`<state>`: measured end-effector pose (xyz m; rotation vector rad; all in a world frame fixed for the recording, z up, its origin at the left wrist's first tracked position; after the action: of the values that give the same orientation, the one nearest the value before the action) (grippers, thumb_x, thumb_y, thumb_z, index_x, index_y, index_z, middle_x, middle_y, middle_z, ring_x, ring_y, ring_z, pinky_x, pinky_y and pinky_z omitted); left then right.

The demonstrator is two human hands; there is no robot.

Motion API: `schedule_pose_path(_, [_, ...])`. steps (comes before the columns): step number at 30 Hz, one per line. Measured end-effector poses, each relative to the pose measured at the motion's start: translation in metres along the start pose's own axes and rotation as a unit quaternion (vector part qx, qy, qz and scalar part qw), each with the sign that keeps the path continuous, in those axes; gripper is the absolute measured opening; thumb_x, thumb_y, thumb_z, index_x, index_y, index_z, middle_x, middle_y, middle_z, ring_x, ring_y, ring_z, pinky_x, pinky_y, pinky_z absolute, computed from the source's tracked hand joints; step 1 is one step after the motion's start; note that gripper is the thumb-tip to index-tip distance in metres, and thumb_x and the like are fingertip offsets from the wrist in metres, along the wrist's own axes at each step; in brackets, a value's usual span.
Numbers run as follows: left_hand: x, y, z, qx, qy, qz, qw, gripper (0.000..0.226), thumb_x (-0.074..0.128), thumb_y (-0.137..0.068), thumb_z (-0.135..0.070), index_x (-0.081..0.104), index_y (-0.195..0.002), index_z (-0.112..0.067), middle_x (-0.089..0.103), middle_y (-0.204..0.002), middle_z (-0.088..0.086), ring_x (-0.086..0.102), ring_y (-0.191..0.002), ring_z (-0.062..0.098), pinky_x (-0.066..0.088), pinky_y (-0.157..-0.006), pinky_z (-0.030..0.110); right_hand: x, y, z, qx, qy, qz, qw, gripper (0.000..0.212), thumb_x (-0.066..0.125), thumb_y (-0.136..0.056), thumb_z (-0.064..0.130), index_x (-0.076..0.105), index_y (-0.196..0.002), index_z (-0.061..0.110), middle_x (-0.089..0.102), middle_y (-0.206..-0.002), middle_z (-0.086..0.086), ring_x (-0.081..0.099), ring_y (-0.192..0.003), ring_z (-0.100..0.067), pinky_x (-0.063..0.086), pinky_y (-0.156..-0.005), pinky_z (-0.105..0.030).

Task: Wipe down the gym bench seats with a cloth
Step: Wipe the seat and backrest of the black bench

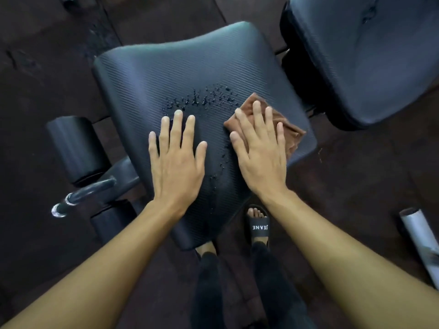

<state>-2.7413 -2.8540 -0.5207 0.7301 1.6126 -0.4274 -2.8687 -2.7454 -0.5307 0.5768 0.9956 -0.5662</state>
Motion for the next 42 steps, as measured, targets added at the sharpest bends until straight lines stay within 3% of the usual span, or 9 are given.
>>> schedule_pose_path(4, [0.005,-0.005,0.018,0.020,-0.003,-0.010,1.000,0.062,0.027,-0.102,-0.047,0.018,-0.155,-0.016,0.011,-0.164,0.004,0.005,-0.152,0.021,0.005,-0.123,0.045,0.011,0.061,-0.001,-0.110,0.067,0.036,0.991,0.053,0.027,-0.104,0.050,0.024,-0.155,0.037,0.011,-0.165,0.007,0.002,-0.153,-0.011,0.002,-0.124,-0.037])
schedule_pose_path(11, [0.013,-0.006,0.024,0.015,-0.010,-0.024,1.000,0.067,0.022,-0.102,-0.051,0.011,-0.156,-0.013,0.004,-0.165,0.003,-0.002,-0.152,0.019,0.001,-0.123,0.047,-0.011,-0.073,-0.021,0.066,0.031,-0.044,0.996,0.055,0.026,-0.103,0.051,0.021,-0.155,0.036,0.009,-0.166,0.004,0.005,-0.154,-0.018,0.005,-0.124,-0.045])
schedule_pose_path(17, [0.005,-0.014,0.036,-0.066,0.122,-0.080,0.987,0.060,0.029,-0.103,-0.039,0.016,-0.156,-0.013,0.009,-0.164,0.002,0.001,-0.152,0.017,0.001,-0.123,0.046,0.014,0.000,0.023,-0.152,0.096,0.012,0.984,0.052,0.026,-0.105,0.048,0.024,-0.155,0.033,0.017,-0.165,0.006,0.009,-0.153,-0.013,0.007,-0.124,-0.037])
schedule_pose_path(20, [0.009,-0.021,0.037,-0.100,0.097,-0.063,0.988,0.062,0.027,-0.103,-0.041,0.011,-0.156,-0.013,0.003,-0.165,0.002,-0.004,-0.152,0.019,0.001,-0.123,0.048,-0.004,0.008,-0.016,-0.113,0.100,0.031,0.988,0.052,0.027,-0.103,0.048,0.024,-0.155,0.037,0.016,-0.164,0.009,0.008,-0.153,-0.011,0.009,-0.124,-0.039])
schedule_pose_path(25, [0.014,-0.021,0.035,-0.106,0.075,-0.063,0.990,0.063,0.027,-0.103,-0.041,0.008,-0.157,-0.014,0.001,-0.165,0.001,-0.005,-0.152,0.019,0.000,-0.123,0.047,-0.005,-0.131,0.022,-0.011,0.052,-0.018,0.998,0.054,0.023,-0.103,0.048,0.019,-0.156,0.035,0.008,-0.166,0.006,0.004,-0.154,-0.016,0.003,-0.124,-0.042])
schedule_pose_path(31, [0.015,-0.020,0.037,-0.103,0.096,-0.067,0.988,0.058,0.025,-0.103,-0.033,0.012,-0.156,-0.014,0.005,-0.165,0.001,-0.003,-0.152,0.017,0.002,-0.123,0.047,0.011,-0.041,0.037,-0.212,0.097,0.023,0.972,0.051,0.026,-0.105,0.046,0.027,-0.154,0.032,0.021,-0.163,0.007,0.013,-0.152,-0.011,0.013,-0.124,-0.037])
schedule_pose_path(35, [0.015,-0.020,0.036,-0.108,0.083,-0.069,0.988,0.058,0.024,-0.103,-0.032,0.011,-0.156,-0.014,0.004,-0.165,0.001,-0.003,-0.152,0.018,0.004,-0.123,0.048,-0.016,-0.043,-0.020,-0.119,0.086,0.035,0.989,0.052,0.027,-0.103,0.047,0.026,-0.154,0.037,0.018,-0.164,0.008,0.011,-0.152,-0.012,0.014,-0.123,-0.042])
schedule_pose_path(38, [0.017,-0.021,0.036,-0.109,0.077,-0.066,0.989,0.058,0.022,-0.103,-0.033,0.010,-0.156,-0.013,0.004,-0.165,0.001,-0.003,-0.152,0.018,0.004,-0.123,0.048,-0.011,-0.127,0.015,-0.017,0.051,-0.018,0.998,0.053,0.026,-0.103,0.047,0.024,-0.155,0.036,0.013,-0.166,0.007,0.007,-0.153,-0.015,0.007,-0.123,-0.041])
schedule_pose_path(42, [0.012,-0.021,0.035,-0.113,0.108,-0.066,0.985,0.057,0.025,-0.103,-0.032,0.016,-0.156,-0.014,0.010,-0.164,0.000,0.001,-0.152,0.017,0.005,-0.123,0.047,0.025,-0.158,0.102,-0.071,0.055,-0.012,0.996,0.054,0.023,-0.103,0.048,0.023,-0.155,0.035,0.014,-0.166,0.006,0.007,-0.153,-0.016,0.002,-0.122,-0.040])
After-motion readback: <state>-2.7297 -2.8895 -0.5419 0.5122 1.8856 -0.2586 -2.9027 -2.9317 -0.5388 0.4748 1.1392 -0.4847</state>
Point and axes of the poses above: each hand's wrist, its own y-axis away from the middle knuckle, its own x-axis out of the palm, z = x × y, the point moved 1 cm from there along -y, towards the middle knuckle
